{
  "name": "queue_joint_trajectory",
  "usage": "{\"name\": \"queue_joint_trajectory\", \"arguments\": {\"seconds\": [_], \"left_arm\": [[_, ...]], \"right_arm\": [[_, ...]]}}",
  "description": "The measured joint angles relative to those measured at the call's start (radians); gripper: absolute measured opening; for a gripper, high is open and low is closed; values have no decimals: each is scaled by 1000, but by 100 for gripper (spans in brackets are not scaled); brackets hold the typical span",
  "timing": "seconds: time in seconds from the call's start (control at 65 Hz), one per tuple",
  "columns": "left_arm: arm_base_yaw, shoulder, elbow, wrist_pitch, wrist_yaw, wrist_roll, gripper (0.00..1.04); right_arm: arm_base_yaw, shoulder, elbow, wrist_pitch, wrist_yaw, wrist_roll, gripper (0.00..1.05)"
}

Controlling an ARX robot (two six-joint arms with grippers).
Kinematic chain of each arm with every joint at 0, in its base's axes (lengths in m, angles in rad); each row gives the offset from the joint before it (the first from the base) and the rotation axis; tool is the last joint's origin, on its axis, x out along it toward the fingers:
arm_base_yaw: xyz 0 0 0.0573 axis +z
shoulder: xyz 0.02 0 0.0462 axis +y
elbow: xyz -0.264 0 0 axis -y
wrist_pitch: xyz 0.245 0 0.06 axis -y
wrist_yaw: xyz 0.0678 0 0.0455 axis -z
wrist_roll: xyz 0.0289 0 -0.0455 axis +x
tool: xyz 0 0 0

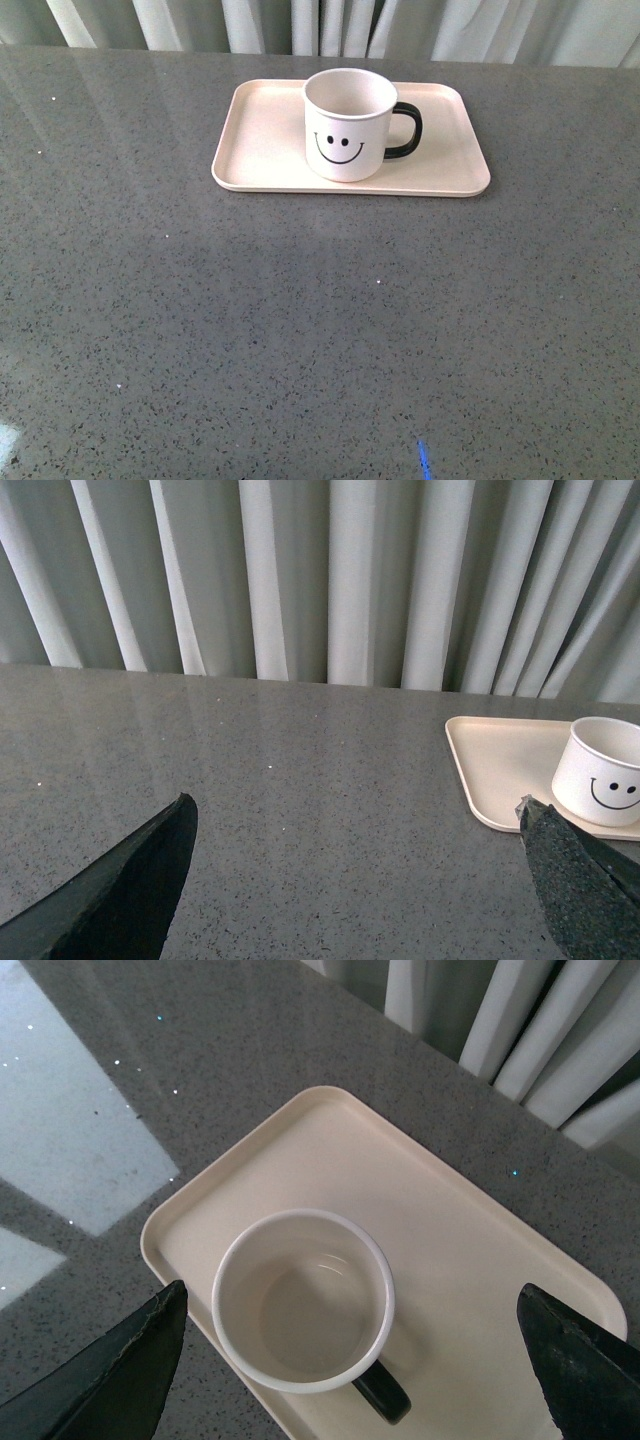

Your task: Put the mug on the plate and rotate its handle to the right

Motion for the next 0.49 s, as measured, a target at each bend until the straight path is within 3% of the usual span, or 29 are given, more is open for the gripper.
{"name": "queue_joint_trajectory", "arguments": {"seconds": [0.108,0.138,0.185,0.231,0.323,0.492], "left_arm": [[0,0,0,0,0,0,96],[0,0,0,0,0,0,96],[0,0,0,0,0,0,96],[0,0,0,0,0,0,96],[0,0,0,0,0,0,96],[0,0,0,0,0,0,96]], "right_arm": [[0,-16,-5,5,0,0,96],[7,-29,-62,136,114,47,91],[16,-68,-241,500,376,158,79],[14,-117,-406,743,500,226,69],[-6,-237,-639,1001,520,282,49],[-32,-388,-870,1106,502,306,21]]}}
